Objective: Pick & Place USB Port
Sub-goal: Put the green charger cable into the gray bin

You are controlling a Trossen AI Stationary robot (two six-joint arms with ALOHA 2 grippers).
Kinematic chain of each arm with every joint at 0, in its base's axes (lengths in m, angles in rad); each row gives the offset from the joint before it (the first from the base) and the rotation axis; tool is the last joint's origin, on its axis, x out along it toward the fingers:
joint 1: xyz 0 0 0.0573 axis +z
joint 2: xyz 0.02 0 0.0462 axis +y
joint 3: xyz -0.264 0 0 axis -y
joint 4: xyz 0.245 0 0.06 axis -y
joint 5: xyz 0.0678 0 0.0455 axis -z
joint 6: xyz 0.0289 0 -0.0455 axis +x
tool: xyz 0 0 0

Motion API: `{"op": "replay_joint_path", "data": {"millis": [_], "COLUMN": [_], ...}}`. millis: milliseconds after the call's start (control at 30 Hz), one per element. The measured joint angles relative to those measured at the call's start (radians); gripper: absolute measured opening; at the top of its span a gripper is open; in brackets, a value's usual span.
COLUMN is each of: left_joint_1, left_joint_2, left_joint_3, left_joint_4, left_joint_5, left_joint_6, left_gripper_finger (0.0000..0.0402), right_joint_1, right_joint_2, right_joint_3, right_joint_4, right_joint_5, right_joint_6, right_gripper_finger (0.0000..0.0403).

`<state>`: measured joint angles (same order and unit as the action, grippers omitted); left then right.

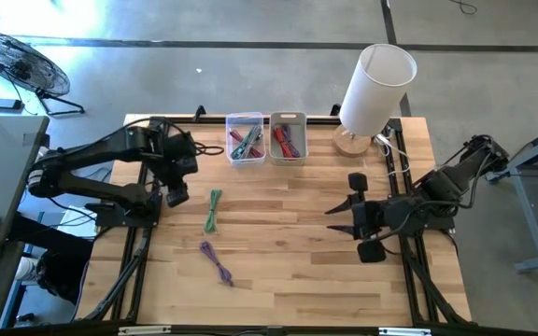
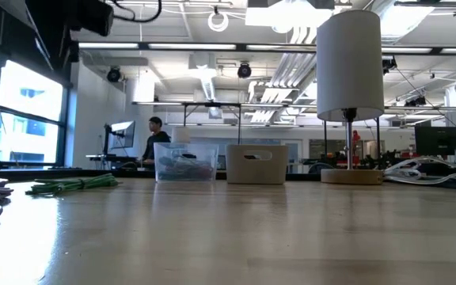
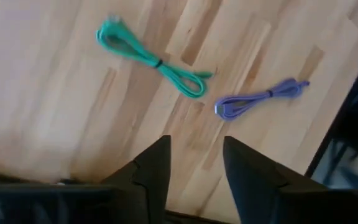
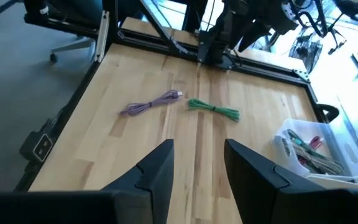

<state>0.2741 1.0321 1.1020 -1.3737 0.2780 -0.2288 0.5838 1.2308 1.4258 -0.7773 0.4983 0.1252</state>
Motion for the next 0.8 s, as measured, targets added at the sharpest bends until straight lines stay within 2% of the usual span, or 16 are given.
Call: {"op": "replay_joint_path", "data": {"millis": [100, 267, 500, 600, 800], "left_joint_1": [-0.001, -0.060, -0.158, -0.195, -0.262], "left_joint_2": [0.000, 0.000, 0.029, 0.067, 0.182], "left_joint_3": [-0.060, -0.145, -0.192, -0.192, -0.192], "left_joint_4": [0.038, 0.173, 0.275, 0.283, 0.346], "left_joint_5": [0.003, -0.009, -0.121, -0.162, -0.178], "left_joint_6": [-0.122, -0.300, -0.521, -0.565, -0.627], "left_gripper_finger": [0.0156, 0.0159, 0.0159, 0.0159, 0.0159], "right_joint_1": [-0.010, -0.025, -0.054, -0.067, -0.091], "right_joint_2": [0.017, 0.034, 0.028, 0.027, 0.027], "right_joint_3": [0.000, 0.000, 0.000, 0.000, 0.000], "right_joint_4": [-0.004, -0.006, -0.020, -0.051, -0.118], "right_joint_5": [-0.034, -0.092, -0.144, -0.170, -0.180], "right_joint_6": [-0.003, -0.123, -0.254, -0.286, -0.310], "right_gripper_finger": [0.0133, 0.0133, 0.0133, 0.0133, 0.0133]}}
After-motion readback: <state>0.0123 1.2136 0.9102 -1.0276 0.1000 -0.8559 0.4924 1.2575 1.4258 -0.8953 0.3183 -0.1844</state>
